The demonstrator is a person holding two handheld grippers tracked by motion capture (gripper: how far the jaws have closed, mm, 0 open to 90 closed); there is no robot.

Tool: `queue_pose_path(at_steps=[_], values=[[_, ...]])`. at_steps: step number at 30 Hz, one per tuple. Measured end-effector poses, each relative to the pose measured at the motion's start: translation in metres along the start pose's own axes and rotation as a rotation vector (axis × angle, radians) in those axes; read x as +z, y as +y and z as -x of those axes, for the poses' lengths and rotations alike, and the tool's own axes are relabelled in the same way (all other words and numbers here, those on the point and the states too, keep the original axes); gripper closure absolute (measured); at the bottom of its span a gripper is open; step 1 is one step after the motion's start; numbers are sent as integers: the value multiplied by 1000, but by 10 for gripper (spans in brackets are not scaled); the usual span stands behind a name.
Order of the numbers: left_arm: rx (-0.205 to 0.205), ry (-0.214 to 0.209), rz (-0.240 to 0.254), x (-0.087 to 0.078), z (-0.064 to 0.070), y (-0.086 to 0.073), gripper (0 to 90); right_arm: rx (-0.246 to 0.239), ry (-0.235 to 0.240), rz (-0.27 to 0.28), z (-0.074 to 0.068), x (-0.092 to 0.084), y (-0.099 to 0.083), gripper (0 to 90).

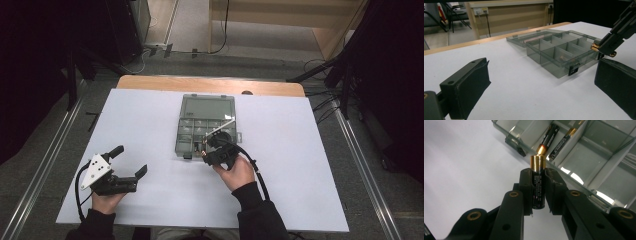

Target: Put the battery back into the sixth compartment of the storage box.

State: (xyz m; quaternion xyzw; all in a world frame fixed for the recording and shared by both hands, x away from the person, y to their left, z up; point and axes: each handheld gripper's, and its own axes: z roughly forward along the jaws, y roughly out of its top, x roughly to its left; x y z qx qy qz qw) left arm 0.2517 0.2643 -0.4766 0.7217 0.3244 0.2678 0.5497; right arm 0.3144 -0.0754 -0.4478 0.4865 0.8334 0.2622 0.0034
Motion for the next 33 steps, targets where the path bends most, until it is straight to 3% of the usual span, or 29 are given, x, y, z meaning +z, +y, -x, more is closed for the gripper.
queue_pose_path(at_steps=[7,19,27,33], values=[[-2,0,4,0,0,0,0,64,57,59,6,1,5,775],[-1,0,-1,0,0,0,0,165,108,139,17,8,13,775],[-5,-1,0,1,0,0,0,273,166,226,21,11,16,775],[-5,0,1,1,0,0,0,340,213,236,25,18,19,775]])
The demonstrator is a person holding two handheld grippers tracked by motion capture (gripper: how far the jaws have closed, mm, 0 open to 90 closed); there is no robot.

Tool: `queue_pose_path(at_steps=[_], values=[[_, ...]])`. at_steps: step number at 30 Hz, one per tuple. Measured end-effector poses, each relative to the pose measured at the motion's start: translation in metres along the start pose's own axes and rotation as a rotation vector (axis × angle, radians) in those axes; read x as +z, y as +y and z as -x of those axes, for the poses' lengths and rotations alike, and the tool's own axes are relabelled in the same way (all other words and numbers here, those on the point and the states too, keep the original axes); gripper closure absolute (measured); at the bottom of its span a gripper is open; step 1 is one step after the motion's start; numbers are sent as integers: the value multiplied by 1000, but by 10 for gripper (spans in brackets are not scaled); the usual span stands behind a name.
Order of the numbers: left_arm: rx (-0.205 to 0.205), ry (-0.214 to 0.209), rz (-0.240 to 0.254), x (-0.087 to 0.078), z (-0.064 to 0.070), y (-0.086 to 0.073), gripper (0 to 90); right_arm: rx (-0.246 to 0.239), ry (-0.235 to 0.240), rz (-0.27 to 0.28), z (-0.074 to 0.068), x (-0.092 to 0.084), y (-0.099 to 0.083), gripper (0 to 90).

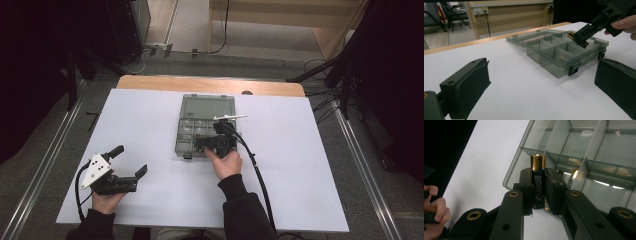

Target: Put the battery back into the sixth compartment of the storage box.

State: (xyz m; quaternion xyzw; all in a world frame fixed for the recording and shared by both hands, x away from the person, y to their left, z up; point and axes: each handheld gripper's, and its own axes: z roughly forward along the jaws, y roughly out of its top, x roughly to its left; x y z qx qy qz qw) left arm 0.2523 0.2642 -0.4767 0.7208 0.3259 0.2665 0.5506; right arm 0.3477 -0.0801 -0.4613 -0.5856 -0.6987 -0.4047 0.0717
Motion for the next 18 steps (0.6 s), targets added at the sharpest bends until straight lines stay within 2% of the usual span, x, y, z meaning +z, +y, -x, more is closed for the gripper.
queue_pose_path(at_steps=[2,7,10,12,14,15,18], values=[[2,-3,0,0,0,0,0,10,-23,8,1,1,1,775],[0,-2,2,0,0,0,0,23,-14,22,4,2,2,759],[0,0,3,0,0,0,0,13,13,25,4,0,2,559],[1,-1,2,0,0,0,0,-5,5,37,2,-3,1,486],[1,-1,2,0,0,0,0,-41,11,54,0,-6,0,381],[1,-1,2,0,0,0,0,-70,14,63,-1,-9,0,275],[0,-1,2,0,0,0,0,-120,-7,81,-3,-11,-3,69]])
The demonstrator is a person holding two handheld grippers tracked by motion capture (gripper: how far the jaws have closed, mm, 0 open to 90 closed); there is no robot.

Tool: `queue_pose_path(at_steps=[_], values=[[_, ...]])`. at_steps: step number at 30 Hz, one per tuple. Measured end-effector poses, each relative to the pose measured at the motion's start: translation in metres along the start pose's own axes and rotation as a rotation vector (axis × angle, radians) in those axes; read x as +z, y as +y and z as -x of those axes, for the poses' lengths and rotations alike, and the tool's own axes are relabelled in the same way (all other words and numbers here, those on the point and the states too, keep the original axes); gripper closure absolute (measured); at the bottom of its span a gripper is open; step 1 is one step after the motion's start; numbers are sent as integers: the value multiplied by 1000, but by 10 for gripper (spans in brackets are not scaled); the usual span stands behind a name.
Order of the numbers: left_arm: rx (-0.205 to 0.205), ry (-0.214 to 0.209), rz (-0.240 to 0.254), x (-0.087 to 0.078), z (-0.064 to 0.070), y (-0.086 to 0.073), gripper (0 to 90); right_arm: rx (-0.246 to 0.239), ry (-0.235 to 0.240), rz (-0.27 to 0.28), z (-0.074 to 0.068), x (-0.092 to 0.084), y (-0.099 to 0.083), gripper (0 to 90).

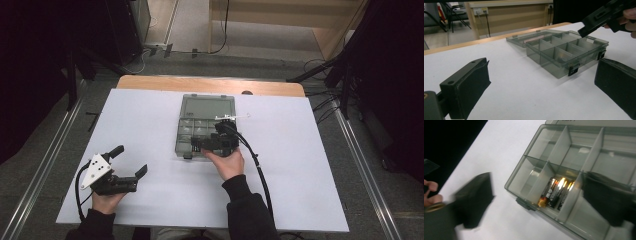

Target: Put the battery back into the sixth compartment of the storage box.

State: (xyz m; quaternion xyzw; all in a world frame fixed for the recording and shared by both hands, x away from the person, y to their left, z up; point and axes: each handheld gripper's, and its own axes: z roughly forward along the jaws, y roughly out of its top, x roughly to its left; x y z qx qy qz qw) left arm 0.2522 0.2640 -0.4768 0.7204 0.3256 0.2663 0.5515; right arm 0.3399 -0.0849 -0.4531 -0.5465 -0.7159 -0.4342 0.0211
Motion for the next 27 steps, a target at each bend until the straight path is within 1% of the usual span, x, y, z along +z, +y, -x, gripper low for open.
queue_pose_path(at_steps=[1,2,4,6,10,14,15,17,20,22,24,25,27], values=[[0,-1,0,0,0,0,0,-10,-7,4,-1,-1,-1,5],[0,-1,0,0,0,0,0,-22,-11,7,-1,-1,-2,0],[2,-2,-1,0,0,0,0,-39,5,20,1,-3,-4,0],[2,-1,-2,0,0,0,0,-49,7,22,3,-4,-5,0],[0,-1,-1,0,0,0,0,-79,16,47,7,-7,-9,0],[2,0,-1,0,0,0,0,-135,16,79,7,-13,-12,0],[1,0,-2,0,0,0,0,-148,9,81,7,-15,-14,0],[2,-1,-3,1,0,0,0,-201,-19,89,6,-18,-18,0],[5,-3,-7,1,1,0,0,-284,-89,123,4,-24,-25,0],[4,-2,-7,1,2,0,0,-333,-128,155,3,-29,-29,0],[5,-1,-8,1,1,0,0,-361,-150,172,2,-34,-32,0],[5,-1,-7,1,1,0,0,-365,-163,172,3,-37,-34,0],[4,1,-7,1,1,0,0,-364,-172,163,5,-40,-36,0]])
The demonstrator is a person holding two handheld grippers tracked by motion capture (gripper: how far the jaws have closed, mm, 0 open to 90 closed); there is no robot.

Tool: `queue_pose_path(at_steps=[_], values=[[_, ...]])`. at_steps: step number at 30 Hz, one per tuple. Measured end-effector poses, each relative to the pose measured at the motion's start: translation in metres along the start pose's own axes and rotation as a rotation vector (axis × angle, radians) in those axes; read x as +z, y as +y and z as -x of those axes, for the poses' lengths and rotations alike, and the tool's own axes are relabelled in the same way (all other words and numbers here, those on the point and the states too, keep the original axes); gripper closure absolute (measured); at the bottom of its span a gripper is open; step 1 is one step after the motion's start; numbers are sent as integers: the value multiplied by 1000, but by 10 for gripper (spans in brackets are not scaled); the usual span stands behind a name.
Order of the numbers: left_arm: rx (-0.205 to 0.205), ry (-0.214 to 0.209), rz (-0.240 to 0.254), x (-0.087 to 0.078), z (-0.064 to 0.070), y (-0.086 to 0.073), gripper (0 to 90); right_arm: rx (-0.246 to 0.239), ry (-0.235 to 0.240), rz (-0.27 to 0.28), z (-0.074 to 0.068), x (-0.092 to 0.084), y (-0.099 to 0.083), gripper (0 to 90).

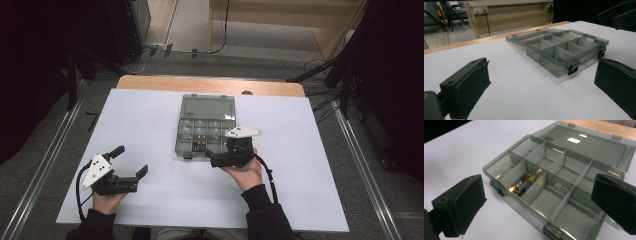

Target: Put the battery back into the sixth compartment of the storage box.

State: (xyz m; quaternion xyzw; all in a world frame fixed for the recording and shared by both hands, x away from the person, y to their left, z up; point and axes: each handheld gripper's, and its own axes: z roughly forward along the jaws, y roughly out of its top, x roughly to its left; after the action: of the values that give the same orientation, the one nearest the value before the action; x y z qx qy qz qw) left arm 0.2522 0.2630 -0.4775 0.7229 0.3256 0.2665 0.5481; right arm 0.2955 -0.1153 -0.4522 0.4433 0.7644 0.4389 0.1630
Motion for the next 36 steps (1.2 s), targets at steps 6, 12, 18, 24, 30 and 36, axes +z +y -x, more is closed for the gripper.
queue_pose_path(at_steps=[6,12,18,24,30,36], values=[[0,2,1,0,0,0,0,-6,-37,-15,10,-11,-12,0],[0,7,-1,-1,0,0,0,-4,-58,-23,23,-25,-27,0],[0,9,-2,-1,0,0,0,30,-82,-25,40,-43,-43,0],[-1,13,-3,-1,-1,-1,0,51,-101,-15,54,-56,-60,0],[-6,18,-4,-2,-1,-1,0,72,-128,-10,65,-67,-74,0],[-24,42,2,-9,-2,-4,0,75,-142,60,72,-84,-88,0]])
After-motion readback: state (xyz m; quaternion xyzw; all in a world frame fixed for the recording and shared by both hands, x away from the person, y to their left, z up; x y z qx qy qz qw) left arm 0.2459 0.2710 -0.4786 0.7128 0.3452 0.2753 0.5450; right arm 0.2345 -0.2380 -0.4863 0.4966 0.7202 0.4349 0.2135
